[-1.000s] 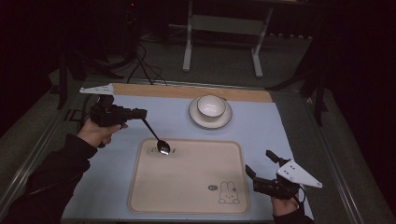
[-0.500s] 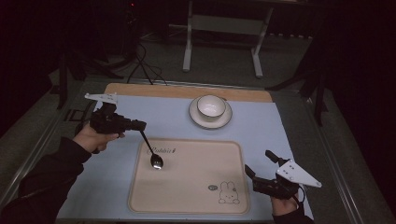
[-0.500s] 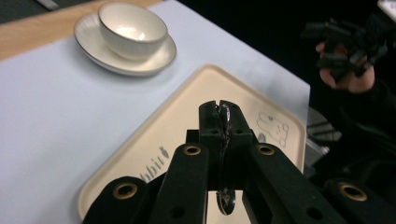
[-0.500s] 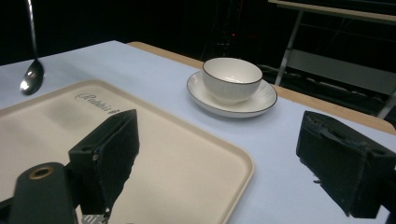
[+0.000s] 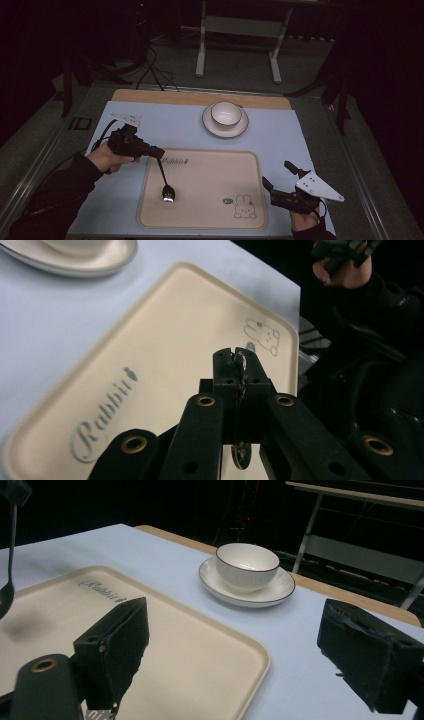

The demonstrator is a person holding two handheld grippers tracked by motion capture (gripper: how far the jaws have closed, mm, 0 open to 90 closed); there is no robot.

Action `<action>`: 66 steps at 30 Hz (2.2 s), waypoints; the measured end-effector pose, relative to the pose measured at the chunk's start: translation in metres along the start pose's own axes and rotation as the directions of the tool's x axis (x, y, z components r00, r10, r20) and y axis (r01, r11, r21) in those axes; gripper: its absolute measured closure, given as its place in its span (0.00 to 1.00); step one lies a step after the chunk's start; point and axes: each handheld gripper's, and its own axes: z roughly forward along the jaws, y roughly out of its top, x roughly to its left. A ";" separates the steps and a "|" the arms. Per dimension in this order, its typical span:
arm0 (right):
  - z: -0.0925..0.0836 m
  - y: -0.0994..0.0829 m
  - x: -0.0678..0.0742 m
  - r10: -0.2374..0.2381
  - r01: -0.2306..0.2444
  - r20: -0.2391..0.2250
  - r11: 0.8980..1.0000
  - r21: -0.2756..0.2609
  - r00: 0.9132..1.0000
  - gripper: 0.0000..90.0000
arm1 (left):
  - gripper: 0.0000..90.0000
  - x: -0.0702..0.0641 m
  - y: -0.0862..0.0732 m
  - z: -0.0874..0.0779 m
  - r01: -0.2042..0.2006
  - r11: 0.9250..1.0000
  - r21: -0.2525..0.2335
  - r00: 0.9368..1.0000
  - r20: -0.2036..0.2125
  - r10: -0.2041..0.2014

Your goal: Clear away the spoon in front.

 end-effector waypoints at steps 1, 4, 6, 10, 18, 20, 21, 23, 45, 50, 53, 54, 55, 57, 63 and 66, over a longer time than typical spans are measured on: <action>0.000 0.000 0.000 0.001 -0.001 -0.001 1.000 -0.001 1.000 0.15 | 0.99 0.000 -0.001 0.002 0.004 1.000 0.008 1.000 0.008 -0.004; 0.000 0.000 0.000 0.002 -0.002 -0.002 1.000 0.001 1.000 0.15 | 0.99 0.002 -0.002 0.009 0.007 1.000 0.028 1.000 0.024 -0.008; 0.000 0.000 0.000 0.000 0.000 -0.003 1.000 0.001 1.000 0.15 | 0.99 0.003 -0.002 0.013 0.008 0.999 0.040 1.000 0.024 -0.009; 0.000 0.000 0.000 0.002 -0.002 -0.003 1.000 0.000 1.000 0.15 | 0.99 0.005 -0.002 0.022 0.022 0.997 0.068 0.999 0.041 -0.025; -0.001 0.000 -0.001 0.006 -0.006 -0.004 1.000 -0.001 1.000 0.15 | 0.99 0.012 -0.003 0.035 0.028 0.995 0.093 0.998 0.053 -0.033; -0.001 0.000 -0.001 0.005 -0.005 -0.004 1.000 -0.001 1.000 0.15 | 0.98 0.014 -0.003 0.037 0.028 0.996 0.089 0.998 0.053 -0.033; -0.001 0.000 -0.001 0.005 -0.005 -0.004 1.000 -0.002 1.000 0.15 | 0.98 0.015 -0.003 0.038 0.026 0.996 0.084 0.998 0.050 -0.031; -0.001 0.000 -0.001 0.006 -0.006 -0.004 1.000 -0.001 1.000 0.15 | 0.97 0.017 -0.004 0.041 0.025 0.997 0.072 0.999 0.036 -0.027; -0.001 0.000 -0.001 0.009 -0.009 -0.015 1.000 0.003 1.000 0.15 | 0.88 0.045 -0.025 0.065 0.086 0.996 -0.012 0.993 -0.086 -0.086; 0.000 -0.001 -0.001 0.010 -0.010 -0.019 1.000 0.004 1.000 0.15 | 0.87 0.051 -0.029 0.070 0.107 0.994 -0.027 0.988 -0.107 -0.109; 0.000 -0.001 -0.001 0.009 -0.009 -0.019 1.000 0.004 1.000 0.15 | 0.85 0.054 -0.031 0.073 0.116 0.993 -0.038 0.987 -0.110 -0.120; 0.000 -0.001 -0.001 0.008 -0.008 -0.020 1.000 0.004 1.000 0.15 | 0.85 0.054 -0.032 0.074 0.115 0.992 -0.041 0.986 -0.113 -0.119; 0.000 -0.001 -0.001 0.009 -0.008 -0.020 1.000 0.004 1.000 0.15 | 0.84 0.054 -0.033 0.075 0.114 0.993 -0.042 0.985 -0.125 -0.119; -0.001 -0.001 -0.001 0.009 -0.009 -0.021 1.000 0.004 1.000 0.15 | 0.84 0.056 -0.035 0.077 0.121 0.992 -0.045 0.984 -0.129 -0.126; 0.000 -0.001 0.000 0.008 -0.008 -0.024 1.000 0.007 1.000 0.15 | 0.81 0.060 -0.038 0.084 0.147 0.989 -0.028 0.975 -0.166 -0.149; 0.000 -0.001 0.000 0.008 -0.008 -0.024 1.000 0.007 1.000 0.15 | 0.79 0.061 -0.039 0.088 0.145 0.989 -0.011 0.972 -0.186 -0.144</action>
